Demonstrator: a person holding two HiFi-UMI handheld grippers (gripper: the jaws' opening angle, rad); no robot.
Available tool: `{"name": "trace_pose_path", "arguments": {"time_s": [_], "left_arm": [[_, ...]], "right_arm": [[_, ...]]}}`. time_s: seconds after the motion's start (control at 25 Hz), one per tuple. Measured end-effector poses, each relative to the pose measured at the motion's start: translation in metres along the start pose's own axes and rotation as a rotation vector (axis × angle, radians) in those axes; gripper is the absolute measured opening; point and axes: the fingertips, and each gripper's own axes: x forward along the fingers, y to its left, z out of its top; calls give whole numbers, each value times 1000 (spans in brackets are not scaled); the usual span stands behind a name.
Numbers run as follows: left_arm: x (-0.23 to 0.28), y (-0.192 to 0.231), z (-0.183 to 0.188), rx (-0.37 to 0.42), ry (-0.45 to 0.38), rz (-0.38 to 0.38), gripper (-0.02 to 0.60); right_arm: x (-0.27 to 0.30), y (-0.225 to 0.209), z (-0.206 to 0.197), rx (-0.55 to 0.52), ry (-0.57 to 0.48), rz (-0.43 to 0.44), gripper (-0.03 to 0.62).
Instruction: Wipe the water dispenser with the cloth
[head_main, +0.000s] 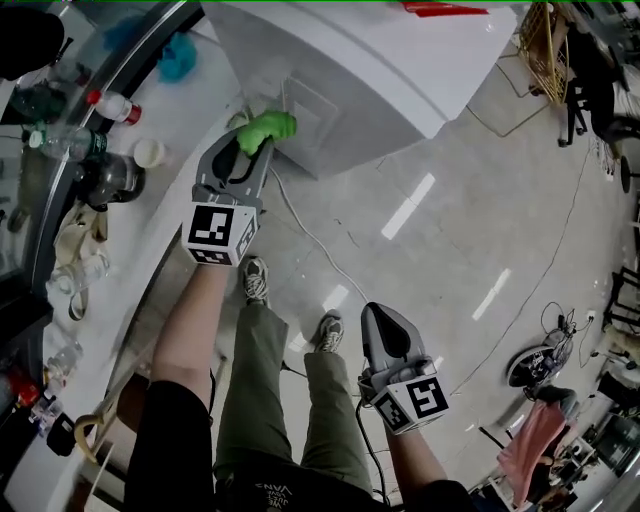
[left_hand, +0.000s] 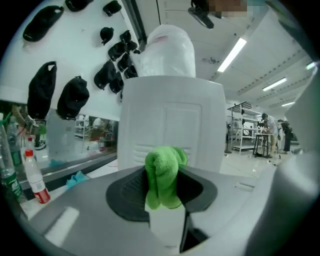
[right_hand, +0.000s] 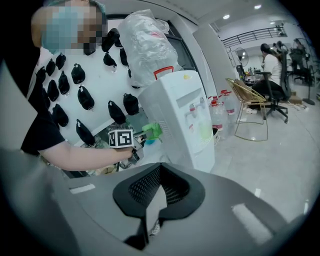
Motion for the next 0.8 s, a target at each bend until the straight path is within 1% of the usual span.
{"name": "trace_pose_path", "arguments": {"time_s": [0.12, 0.24, 0.32, 0.44, 0.56, 0.68, 0.72, 0.8], "left_arm": [[-7, -47, -20, 3, 25, -73, 135], [-7, -86, -34, -7, 46, -127, 135], [0, -107, -41, -20, 47, -149, 135], [12, -125, -49, -37, 49, -163, 135], [26, -129, -52, -42, 55, -152, 135], [35, -122, -52, -26, 59, -159, 135], [36, -116, -53, -28, 61, -159, 135], [37, -92, -58, -66, 67, -124, 135]], "right_arm": [[-12, -3, -12, -19, 26, 16, 6], [-22, -6, -22, -26, 51, 27, 6], [-27, -11, -27, -30, 63, 25, 6], [-32, -20, -32, -17, 68, 12, 6], [-35, -31, -37, -3, 70, -10, 6], [-31, -34, -43, 22, 73, -33, 6], [-28, -33, -45, 31, 74, -36, 6], [-19, -28, -46, 43, 77, -34, 6]]}}
